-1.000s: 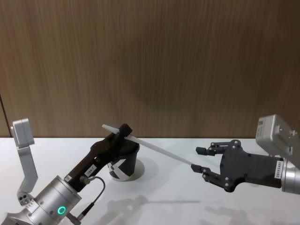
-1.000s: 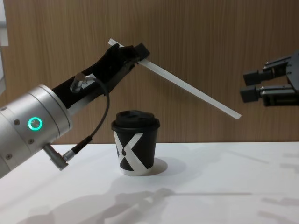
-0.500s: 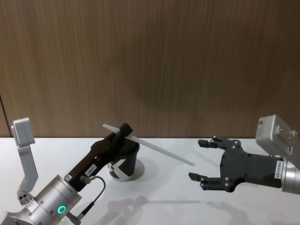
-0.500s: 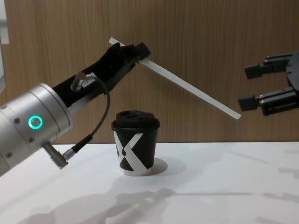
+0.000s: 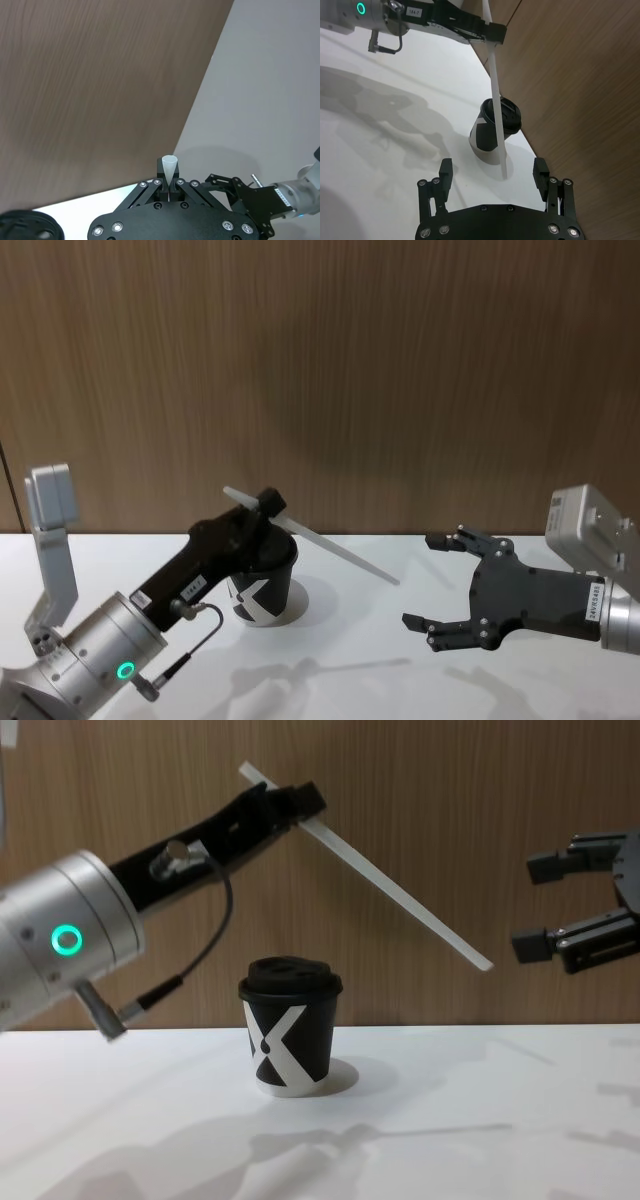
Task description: Pick up the straw with one hand, pass it to the other hand, and insert it into the cup.
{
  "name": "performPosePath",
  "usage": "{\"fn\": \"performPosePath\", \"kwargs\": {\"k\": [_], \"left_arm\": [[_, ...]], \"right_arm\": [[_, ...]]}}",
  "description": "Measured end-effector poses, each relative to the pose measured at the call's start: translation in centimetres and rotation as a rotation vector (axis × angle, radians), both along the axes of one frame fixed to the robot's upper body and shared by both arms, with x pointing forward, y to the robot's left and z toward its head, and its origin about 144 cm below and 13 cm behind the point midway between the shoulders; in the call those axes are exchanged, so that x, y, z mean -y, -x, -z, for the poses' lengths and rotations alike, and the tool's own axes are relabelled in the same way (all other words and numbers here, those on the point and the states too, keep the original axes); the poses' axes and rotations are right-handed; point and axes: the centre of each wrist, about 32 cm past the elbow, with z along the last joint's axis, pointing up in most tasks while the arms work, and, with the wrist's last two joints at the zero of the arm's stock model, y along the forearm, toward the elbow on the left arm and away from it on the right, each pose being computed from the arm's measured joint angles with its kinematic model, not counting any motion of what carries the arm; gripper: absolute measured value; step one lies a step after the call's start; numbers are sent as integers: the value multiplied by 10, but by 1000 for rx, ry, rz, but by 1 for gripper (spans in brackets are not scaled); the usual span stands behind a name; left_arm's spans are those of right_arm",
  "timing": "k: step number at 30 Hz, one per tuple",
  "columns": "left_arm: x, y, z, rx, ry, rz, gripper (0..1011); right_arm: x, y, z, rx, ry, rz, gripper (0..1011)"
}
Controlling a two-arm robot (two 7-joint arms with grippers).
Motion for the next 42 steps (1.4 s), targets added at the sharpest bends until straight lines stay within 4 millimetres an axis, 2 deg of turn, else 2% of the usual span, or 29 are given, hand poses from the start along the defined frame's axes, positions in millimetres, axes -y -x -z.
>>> {"fn": "performPosePath", "kwargs": {"k": [17, 42], "left_arm": [[-16, 10, -46, 57, -163, -116, 6], [-32, 20, -87, 15, -283, -240, 6]], "right_arm": [[0, 0, 0, 0, 0, 0, 1001], [0, 0, 0, 0, 0, 0, 1001]]}}
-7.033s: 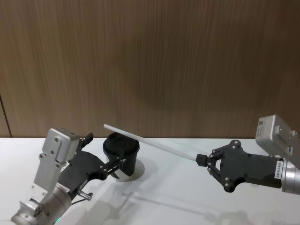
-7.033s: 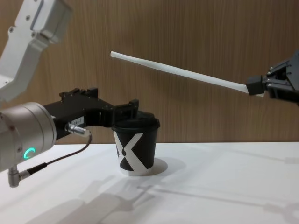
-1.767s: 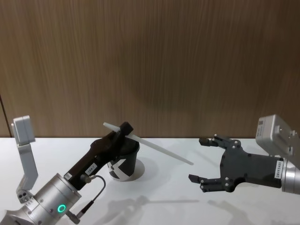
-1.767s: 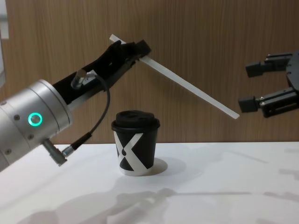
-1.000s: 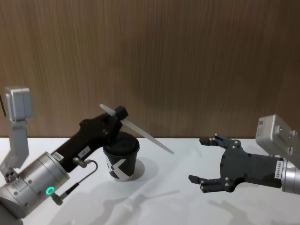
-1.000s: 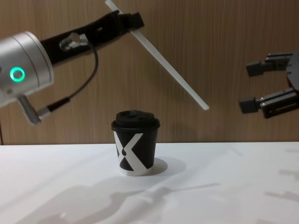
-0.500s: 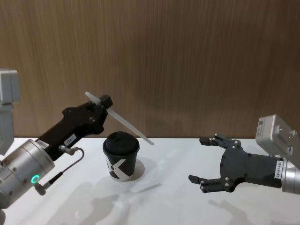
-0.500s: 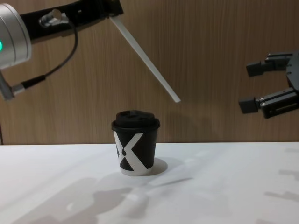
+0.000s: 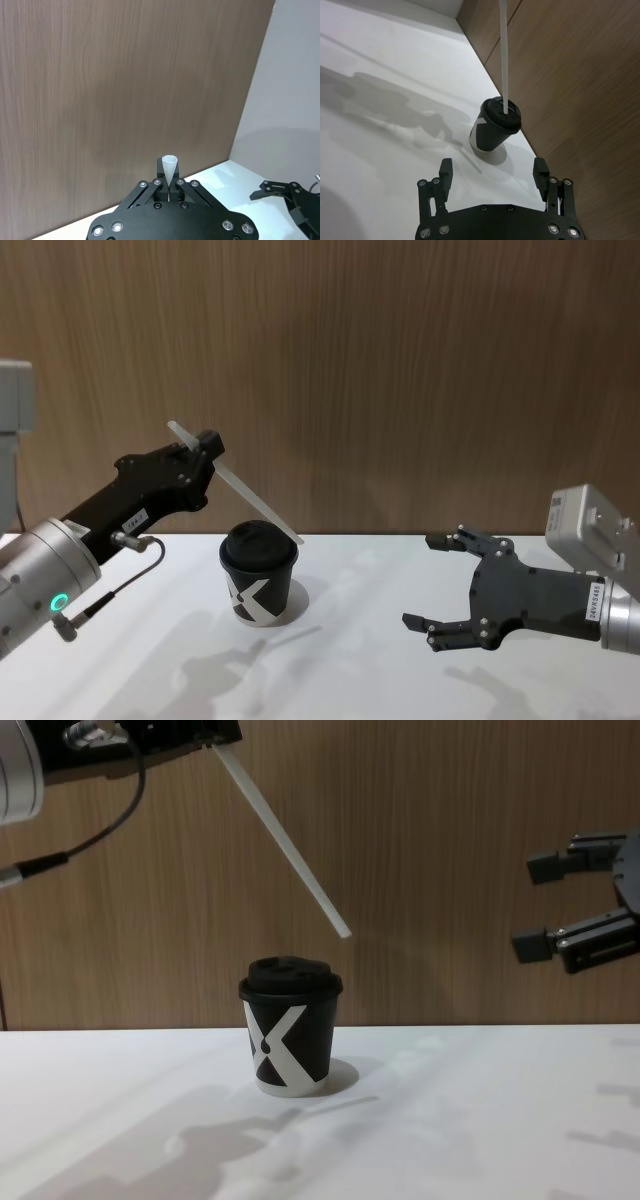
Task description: Pick up the straw with one hand, pass it to the other hand, and insert it into the cup.
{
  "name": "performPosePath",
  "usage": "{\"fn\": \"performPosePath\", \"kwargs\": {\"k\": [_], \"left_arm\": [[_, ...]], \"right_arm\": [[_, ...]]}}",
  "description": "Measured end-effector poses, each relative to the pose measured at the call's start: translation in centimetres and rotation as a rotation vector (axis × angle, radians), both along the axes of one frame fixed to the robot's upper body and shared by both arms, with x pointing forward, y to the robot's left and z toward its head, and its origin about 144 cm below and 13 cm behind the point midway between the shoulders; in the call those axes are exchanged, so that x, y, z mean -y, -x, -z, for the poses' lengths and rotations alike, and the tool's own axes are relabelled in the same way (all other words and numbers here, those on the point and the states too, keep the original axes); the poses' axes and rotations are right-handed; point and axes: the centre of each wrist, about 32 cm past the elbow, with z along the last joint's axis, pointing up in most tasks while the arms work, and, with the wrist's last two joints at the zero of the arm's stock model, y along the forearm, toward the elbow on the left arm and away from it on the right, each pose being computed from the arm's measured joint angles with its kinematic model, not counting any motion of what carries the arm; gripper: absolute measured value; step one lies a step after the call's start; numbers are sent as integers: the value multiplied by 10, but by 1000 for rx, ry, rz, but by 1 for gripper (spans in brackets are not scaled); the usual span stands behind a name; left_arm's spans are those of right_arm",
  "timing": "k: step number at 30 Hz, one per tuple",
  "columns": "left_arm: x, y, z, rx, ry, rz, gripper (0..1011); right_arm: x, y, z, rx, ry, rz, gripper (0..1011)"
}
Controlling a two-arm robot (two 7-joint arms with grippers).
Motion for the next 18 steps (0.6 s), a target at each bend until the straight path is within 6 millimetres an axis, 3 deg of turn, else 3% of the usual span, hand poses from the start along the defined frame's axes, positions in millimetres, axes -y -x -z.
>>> {"fn": "performPosePath", "kwargs": {"k": [18], "left_arm": [[1, -2, -24, -29, -107, -42, 5]], "right_arm": [[0, 0, 0, 0, 0, 0, 1001]]}}
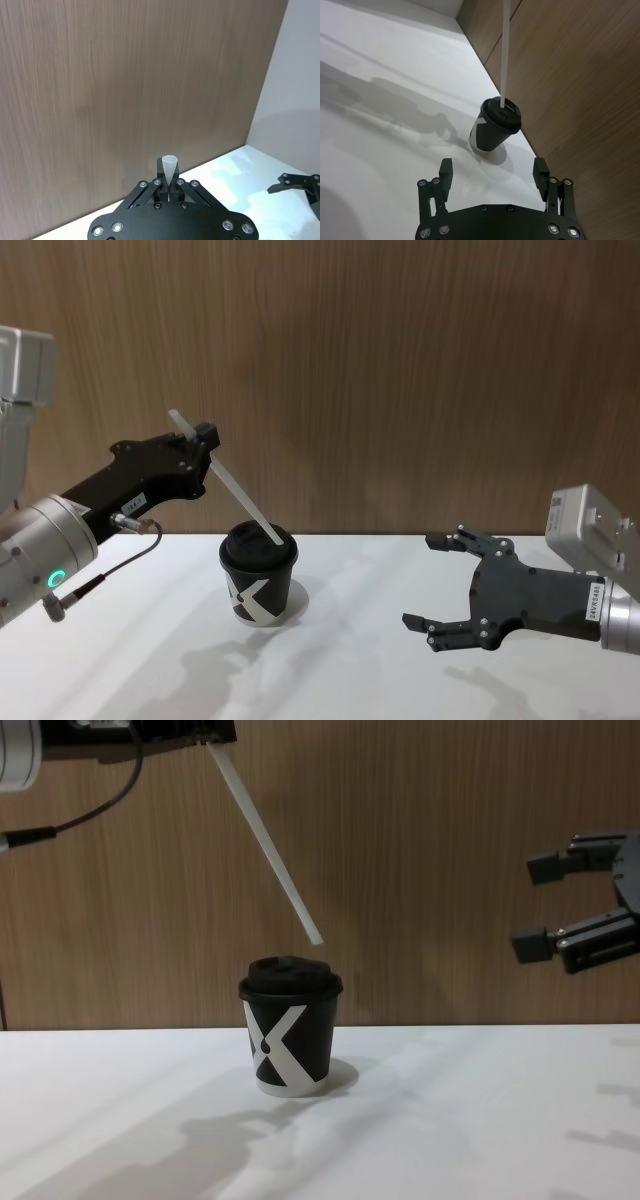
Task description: Pick up the straw with one hand, pass it to the other hand, and insert it into the cup.
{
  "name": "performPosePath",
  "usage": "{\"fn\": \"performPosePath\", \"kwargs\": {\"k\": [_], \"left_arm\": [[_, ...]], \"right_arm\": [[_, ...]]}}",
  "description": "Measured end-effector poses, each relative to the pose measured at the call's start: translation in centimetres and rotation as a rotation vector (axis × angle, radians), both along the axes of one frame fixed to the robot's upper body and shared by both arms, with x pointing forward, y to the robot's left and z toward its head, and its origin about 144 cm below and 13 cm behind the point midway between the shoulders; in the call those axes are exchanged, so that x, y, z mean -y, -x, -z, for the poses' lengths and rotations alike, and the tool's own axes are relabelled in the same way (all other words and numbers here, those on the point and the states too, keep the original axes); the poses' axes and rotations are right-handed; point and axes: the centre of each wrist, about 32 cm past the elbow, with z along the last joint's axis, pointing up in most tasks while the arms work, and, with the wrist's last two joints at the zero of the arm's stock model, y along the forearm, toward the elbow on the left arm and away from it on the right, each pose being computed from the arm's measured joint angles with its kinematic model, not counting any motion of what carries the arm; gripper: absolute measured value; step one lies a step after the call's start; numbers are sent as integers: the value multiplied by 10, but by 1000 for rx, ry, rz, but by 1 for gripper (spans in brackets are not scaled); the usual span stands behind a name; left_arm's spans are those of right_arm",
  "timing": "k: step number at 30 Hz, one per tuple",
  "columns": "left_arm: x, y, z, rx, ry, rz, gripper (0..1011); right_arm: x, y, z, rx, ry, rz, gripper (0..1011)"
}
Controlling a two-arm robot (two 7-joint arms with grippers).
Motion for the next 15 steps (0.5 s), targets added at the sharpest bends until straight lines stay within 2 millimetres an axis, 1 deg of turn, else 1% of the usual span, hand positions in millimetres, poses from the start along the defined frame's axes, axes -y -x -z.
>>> {"fn": "performPosePath", "kwargs": {"k": [4, 15], "left_arm": [[1, -2, -4, 0, -25, -15, 5], [1, -7, -4, -8, -57, -41, 6]], "right_arm": [[0, 0, 0, 0, 0, 0, 1001], [0, 0, 0, 0, 0, 0, 1001]]}}
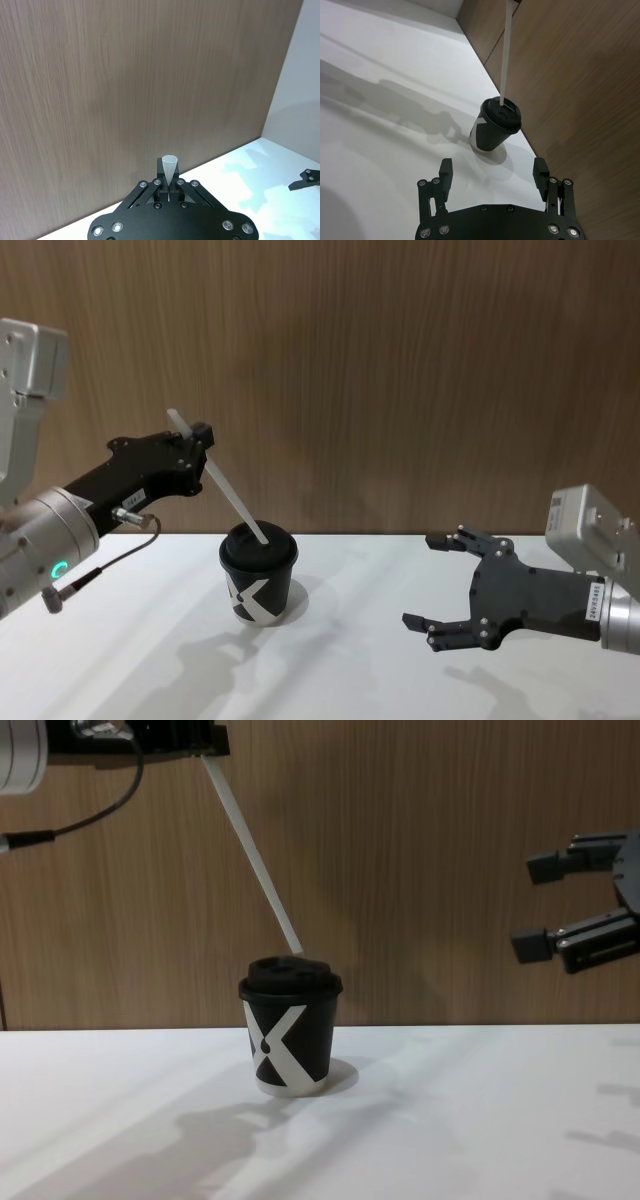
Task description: Pick up the straw with one hand, pass it to the other hand, and insert it into the cup.
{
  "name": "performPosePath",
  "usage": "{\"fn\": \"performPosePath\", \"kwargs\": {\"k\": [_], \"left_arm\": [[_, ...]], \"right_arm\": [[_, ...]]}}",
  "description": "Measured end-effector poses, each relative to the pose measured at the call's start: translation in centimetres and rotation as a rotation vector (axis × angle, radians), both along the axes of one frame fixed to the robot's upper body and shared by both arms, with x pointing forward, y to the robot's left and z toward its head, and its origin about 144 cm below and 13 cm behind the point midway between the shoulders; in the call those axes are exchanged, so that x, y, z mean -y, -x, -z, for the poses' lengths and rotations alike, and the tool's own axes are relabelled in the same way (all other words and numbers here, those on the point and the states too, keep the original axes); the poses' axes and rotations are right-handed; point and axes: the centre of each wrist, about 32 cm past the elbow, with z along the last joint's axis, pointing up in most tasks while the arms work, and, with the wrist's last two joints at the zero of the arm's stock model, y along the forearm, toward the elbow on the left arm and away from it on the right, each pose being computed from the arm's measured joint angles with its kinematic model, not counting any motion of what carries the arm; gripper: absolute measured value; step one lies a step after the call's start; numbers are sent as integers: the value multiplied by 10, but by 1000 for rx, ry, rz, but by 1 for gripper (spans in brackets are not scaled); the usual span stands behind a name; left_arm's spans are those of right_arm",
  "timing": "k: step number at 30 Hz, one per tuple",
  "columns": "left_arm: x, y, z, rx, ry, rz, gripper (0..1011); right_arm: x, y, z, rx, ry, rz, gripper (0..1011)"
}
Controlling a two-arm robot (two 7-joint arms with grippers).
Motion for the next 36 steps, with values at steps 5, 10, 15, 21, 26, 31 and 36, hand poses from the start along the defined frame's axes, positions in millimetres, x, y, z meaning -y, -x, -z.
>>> {"fn": "performPosePath", "kwargs": {"k": [5, 10, 15, 21, 26, 31, 36], "left_arm": [[0, -2, 1, -8, -4, -3, 6], [1, -4, 2, -16, -3, -3, 6], [2, -6, 3, -23, -3, -1, 6], [2, -8, 4, -24, -10, 0, 6], [3, -10, 4, -20, -19, -2, 6], [3, -12, 4, -15, -26, -1, 5], [3, -14, 4, -14, -28, 2, 6]], "right_arm": [[0, 0, 0, 0, 0, 0, 1001], [0, 0, 0, 0, 0, 0, 1001], [0, 0, 0, 0, 0, 0, 1001], [0, 0, 0, 0, 0, 0, 1001], [0, 0, 0, 0, 0, 0, 1001], [0, 0, 0, 0, 0, 0, 1001], [0, 0, 0, 0, 0, 0, 1001]]}}
